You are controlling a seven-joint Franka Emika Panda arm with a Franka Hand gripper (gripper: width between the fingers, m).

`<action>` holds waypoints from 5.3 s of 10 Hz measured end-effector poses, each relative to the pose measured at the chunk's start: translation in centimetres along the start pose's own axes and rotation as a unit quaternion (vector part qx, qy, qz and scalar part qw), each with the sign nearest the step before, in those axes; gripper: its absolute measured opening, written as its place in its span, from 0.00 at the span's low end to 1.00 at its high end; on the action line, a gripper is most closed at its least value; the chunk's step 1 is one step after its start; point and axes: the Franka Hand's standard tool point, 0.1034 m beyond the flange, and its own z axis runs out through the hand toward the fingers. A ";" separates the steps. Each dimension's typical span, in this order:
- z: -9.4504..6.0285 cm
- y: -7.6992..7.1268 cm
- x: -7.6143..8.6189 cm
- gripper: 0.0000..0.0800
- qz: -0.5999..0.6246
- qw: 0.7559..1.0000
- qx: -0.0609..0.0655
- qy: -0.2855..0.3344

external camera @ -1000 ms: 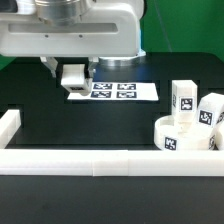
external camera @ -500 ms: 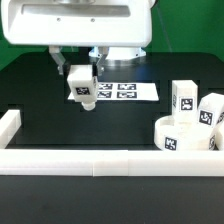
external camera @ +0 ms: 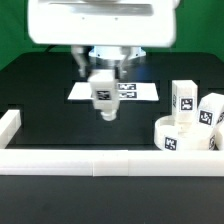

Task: Assemble stool

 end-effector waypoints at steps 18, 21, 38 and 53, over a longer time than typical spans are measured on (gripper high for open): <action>0.4 -8.4 -0.8 0.41 -0.033 0.997 0.007 0.071; 1.0 -8.3 -1.0 0.42 -0.034 0.997 0.005 0.067; 0.3 -7.2 0.1 0.81 -0.057 0.993 0.004 0.106; 1.3 -8.6 -1.3 0.81 -0.065 0.995 0.000 -0.080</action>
Offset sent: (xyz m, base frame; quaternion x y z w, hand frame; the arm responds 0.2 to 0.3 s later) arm 0.0000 0.0000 0.0000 0.0000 0.0000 0.0000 1.0000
